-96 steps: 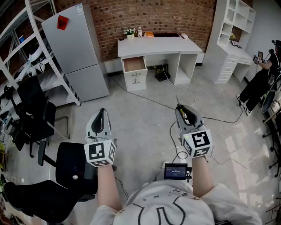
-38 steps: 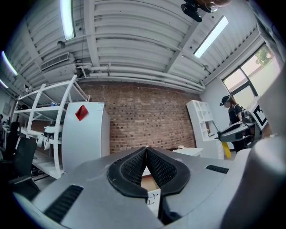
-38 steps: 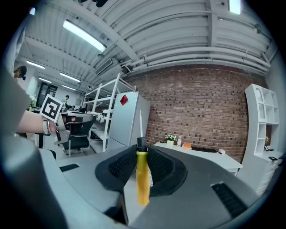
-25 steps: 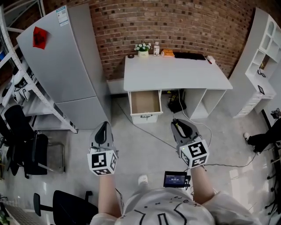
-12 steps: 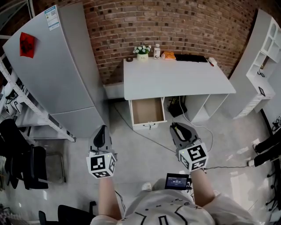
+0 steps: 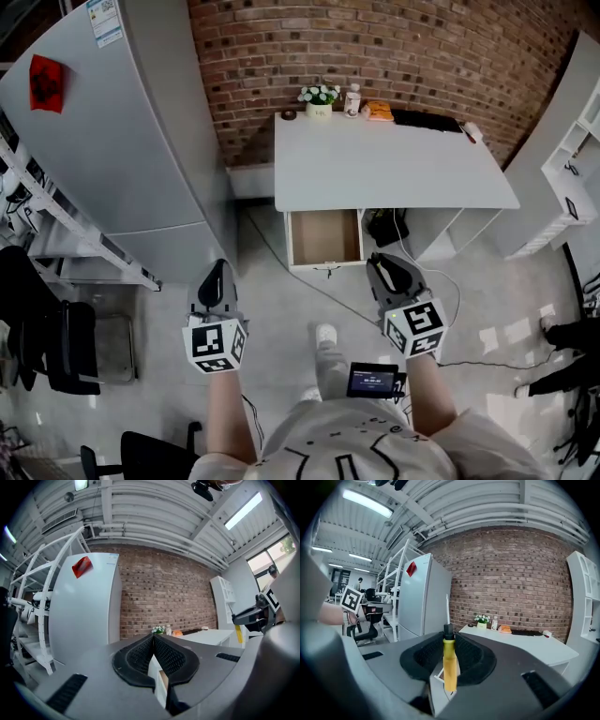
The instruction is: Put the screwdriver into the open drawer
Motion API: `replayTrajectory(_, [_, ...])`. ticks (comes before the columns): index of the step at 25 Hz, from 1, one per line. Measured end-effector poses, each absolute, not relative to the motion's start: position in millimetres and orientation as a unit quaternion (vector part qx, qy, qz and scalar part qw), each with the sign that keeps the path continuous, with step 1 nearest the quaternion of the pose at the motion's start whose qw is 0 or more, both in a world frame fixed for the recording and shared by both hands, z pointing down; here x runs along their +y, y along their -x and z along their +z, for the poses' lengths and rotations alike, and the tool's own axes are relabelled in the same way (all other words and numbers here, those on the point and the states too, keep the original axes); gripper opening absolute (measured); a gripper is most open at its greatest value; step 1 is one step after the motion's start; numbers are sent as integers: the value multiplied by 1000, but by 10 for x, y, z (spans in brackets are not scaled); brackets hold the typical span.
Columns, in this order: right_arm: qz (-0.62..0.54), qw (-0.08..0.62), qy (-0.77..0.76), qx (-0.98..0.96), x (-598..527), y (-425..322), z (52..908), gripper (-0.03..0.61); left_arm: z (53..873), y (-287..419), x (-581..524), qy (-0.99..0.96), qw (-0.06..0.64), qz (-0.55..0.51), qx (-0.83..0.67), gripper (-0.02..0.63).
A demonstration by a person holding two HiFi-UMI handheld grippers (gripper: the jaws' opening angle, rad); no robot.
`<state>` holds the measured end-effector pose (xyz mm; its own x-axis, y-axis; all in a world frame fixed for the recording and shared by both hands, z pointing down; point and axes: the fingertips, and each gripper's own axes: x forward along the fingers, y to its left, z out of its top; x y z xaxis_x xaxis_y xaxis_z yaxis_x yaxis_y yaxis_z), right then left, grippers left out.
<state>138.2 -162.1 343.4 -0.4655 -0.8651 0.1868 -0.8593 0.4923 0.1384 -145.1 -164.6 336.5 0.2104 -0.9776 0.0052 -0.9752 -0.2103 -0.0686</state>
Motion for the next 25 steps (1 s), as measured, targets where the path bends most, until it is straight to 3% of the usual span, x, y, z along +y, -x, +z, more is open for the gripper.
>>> replayTrajectory(25, [20, 134, -411, -902, -4112, -1037, 3720, 79, 3618, 1748, -3527, 710, -11, -46, 702, 14])
